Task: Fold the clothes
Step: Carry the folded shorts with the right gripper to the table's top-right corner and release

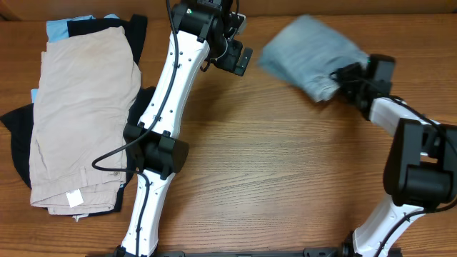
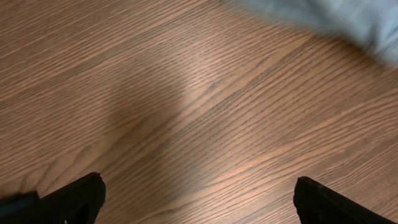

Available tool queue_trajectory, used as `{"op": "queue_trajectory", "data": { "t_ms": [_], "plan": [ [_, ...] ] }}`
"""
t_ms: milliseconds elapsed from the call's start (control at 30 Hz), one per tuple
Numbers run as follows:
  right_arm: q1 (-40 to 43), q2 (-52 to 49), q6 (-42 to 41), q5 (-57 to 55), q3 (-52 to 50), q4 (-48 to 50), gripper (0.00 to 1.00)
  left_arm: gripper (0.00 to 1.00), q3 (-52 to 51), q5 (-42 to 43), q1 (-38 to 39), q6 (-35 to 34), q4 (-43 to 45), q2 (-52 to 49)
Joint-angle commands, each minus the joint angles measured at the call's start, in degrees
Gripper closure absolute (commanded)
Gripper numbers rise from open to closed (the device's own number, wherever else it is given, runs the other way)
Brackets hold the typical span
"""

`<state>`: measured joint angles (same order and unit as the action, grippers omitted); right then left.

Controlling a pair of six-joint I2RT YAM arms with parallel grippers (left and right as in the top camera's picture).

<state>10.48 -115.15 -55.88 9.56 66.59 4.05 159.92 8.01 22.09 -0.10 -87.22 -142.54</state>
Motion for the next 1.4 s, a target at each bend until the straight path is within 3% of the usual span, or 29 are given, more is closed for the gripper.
{"op": "queue_trajectory", "data": {
  "t_ms": [0, 167, 300, 400, 600, 1133, 1200, 1233, 1300, 1333, 1367],
  "plan": [
    [1.9, -0.07, -8.57, -20.09, 0.22, 2.69, 0.96, 0.0, 0.61, -0.96, -0.42, -0.79, 0.44, -0.09],
    [2.51, -1.92, -8.72, -28.63, 0.22, 10.08, 0.96, 0.0, 0.61, -0.98, -0.42, -0.79, 0.76, -0.09],
    [2.8, -7.8, -15.96, -32.63, 0.24, 18.64, 0.96, 0.0, 0.61, -0.98, -0.42, -0.79, 2.51, -0.09],
    [2.97, -11.28, -16.17, -34.23, 0.26, 24.39, 0.96, 0.0, 0.61, -0.98, -0.42, -0.76, 3.19, -0.11],
    [5.18, -13.16, -15.96, -33.79, 0.94, 27.45, 0.96, 0.0, 0.61, -0.98, -0.42, -0.76, 4.09, -0.13],
    [8.61, -13.16, 3.72, -24.22, 7.41, 31.89, 0.92, 0.0, 0.59, -0.96, -0.42, -0.79, 6.84, -0.26],
    [8.63, -13.16, 3.89, -24.2, 7.72, 31.91, 0.83, 0.0, 0.59, -0.96, -0.42, -0.79, 6.93, -0.26],
    [8.63, -13.16, 3.89, -24.2, 7.76, 31.91, 0.62, 0.0, 0.59, -0.96, -0.42, -0.79, 6.93, -0.26],
    [8.7, -13.14, 3.89, -24.2, 7.76, 31.91, 0.08, 0.0, 0.59, -0.96, -0.37, -0.79, 6.91, -0.26],
    [8.81, -13.11, 4.5, -23.41, 7.76, 31.95, 0.0, 0.0, 0.59, -0.96, -0.35, -0.79, 6.93, -0.26],
    [8.9, -12.87, 5.9, -22.1, 7.76, 32.2, 0.0, 0.0, 0.59, -0.96, -0.35, -0.79, 6.91, -0.26]
  ]
}}
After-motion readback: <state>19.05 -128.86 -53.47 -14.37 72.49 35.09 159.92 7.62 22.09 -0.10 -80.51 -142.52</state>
